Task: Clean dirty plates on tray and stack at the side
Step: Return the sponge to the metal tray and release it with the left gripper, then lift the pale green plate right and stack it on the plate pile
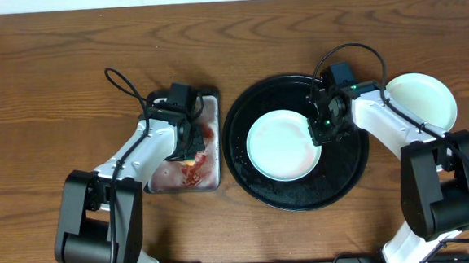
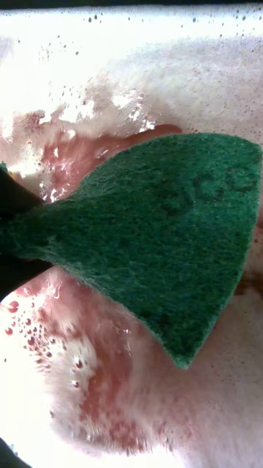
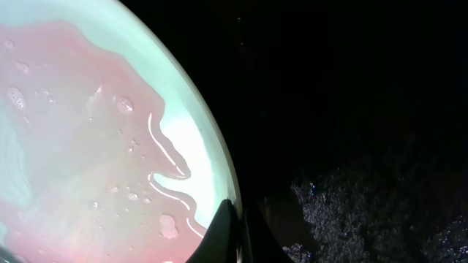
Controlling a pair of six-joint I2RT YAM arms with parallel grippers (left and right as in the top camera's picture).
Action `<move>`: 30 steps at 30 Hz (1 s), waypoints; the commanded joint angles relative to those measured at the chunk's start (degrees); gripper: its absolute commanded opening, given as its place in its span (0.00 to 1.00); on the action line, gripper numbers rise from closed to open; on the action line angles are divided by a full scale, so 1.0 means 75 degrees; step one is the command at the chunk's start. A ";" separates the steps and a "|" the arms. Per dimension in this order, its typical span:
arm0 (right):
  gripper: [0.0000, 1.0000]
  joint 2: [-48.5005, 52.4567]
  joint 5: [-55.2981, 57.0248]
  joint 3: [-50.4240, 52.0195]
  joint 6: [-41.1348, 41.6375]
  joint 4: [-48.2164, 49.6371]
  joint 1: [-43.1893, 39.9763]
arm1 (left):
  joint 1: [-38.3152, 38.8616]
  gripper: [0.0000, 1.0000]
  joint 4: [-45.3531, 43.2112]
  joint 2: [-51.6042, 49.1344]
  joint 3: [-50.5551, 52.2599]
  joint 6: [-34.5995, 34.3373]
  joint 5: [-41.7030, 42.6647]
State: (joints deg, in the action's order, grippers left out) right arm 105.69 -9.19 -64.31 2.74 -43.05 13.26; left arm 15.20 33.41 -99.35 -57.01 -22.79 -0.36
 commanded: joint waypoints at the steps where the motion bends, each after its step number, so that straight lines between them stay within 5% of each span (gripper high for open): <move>1: 0.01 -0.0006 0.0216 0.0047 -0.0061 -0.0125 0.0017 | -0.0003 0.07 0.0146 -0.0006 -0.0187 0.0166 -0.0038; 2: 0.01 -0.0006 0.0216 0.0047 -0.0061 -0.0131 0.0017 | -0.0003 0.12 0.0239 0.0047 -0.0283 0.0239 -0.0041; 7: 0.01 -0.0006 0.0213 0.0047 -0.0058 -0.0125 0.0017 | -0.0003 0.77 0.0828 0.0510 -0.0688 0.0376 -0.0032; 8: 0.01 -0.0006 0.0213 0.0047 -0.0038 -0.0122 0.0017 | -0.0003 0.82 0.0892 0.0635 -0.0688 0.0376 -0.0015; 23: 0.08 -0.0003 -0.0073 0.0230 0.0583 0.0114 0.0017 | -0.0003 0.83 0.1577 0.1064 -0.0318 0.0318 0.0711; 30: 0.01 -0.0006 -0.0935 0.0662 0.0857 0.0603 0.0017 | -0.0003 0.83 0.1550 0.1064 -0.0268 0.0321 0.0708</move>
State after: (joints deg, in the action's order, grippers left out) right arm 104.90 -12.01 -61.08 7.84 -39.16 12.91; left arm 15.20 45.01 -91.39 -59.64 -20.73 4.60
